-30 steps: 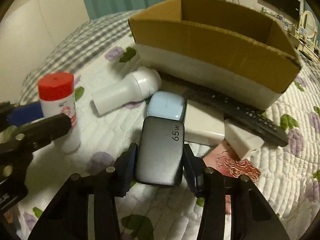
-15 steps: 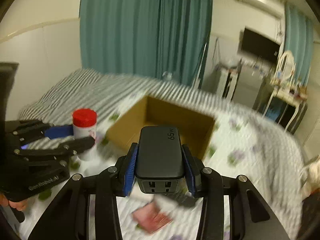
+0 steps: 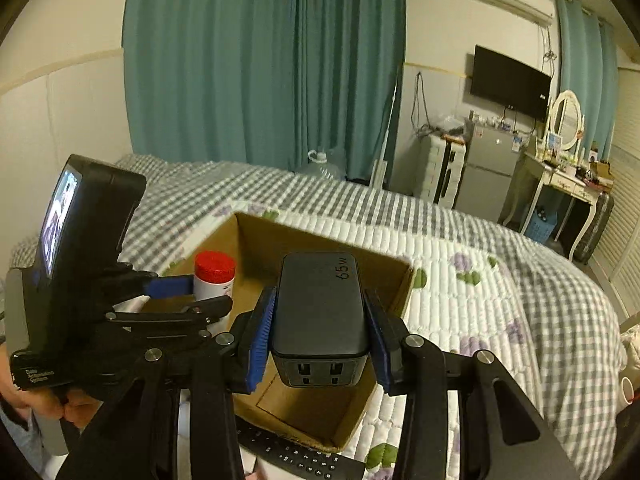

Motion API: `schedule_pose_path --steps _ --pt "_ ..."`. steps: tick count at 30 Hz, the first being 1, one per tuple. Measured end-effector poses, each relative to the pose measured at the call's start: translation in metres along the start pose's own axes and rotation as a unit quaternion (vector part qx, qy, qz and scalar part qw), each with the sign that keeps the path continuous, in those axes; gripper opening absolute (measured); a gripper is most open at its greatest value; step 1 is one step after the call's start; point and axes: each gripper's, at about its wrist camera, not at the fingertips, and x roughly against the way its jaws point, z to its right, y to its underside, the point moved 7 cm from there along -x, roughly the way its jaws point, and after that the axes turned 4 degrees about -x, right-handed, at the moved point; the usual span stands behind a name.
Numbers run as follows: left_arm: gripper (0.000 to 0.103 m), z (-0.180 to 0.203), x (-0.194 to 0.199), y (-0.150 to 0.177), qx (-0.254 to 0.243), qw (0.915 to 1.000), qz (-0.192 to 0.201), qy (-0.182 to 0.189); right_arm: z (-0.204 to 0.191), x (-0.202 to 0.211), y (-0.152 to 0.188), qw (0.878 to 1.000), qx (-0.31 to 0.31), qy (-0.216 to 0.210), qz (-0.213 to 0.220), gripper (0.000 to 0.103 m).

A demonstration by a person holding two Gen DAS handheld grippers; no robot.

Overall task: Organize rigid objects
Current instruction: 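Lift both held items and drop them into the cardboard box, then grasp the pink card box with the right gripper while the left gripper grasps a white charger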

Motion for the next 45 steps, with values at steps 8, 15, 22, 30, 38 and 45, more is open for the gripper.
schedule_pose_path --steps 8,15,22,30,38,45 --pt "0.039 0.001 0.007 -0.02 -0.017 0.9988 0.044 -0.014 0.012 -0.035 0.012 1.0 -0.005 -0.002 -0.013 0.041" --pt "0.039 -0.014 0.034 -0.026 -0.004 0.9973 0.063 -0.039 0.012 -0.049 0.014 1.0 -0.014 -0.003 -0.015 0.043" --pt "0.057 -0.023 0.089 -0.006 0.013 0.996 0.077 -0.045 0.015 0.009 0.004 1.0 -0.024 0.011 0.008 0.073" --pt "0.101 -0.019 0.155 0.04 0.013 0.9928 0.096 -0.07 -0.007 0.079 0.033 0.999 0.009 0.027 -0.02 0.098" --pt "0.103 -0.02 0.134 0.107 0.034 0.9963 0.059 -0.052 -0.028 0.074 0.121 0.995 0.015 0.035 -0.088 0.103" --pt "0.103 -0.02 0.09 0.148 0.05 0.9975 0.024 -0.044 -0.034 0.01 0.194 0.983 -0.013 0.031 -0.181 0.103"
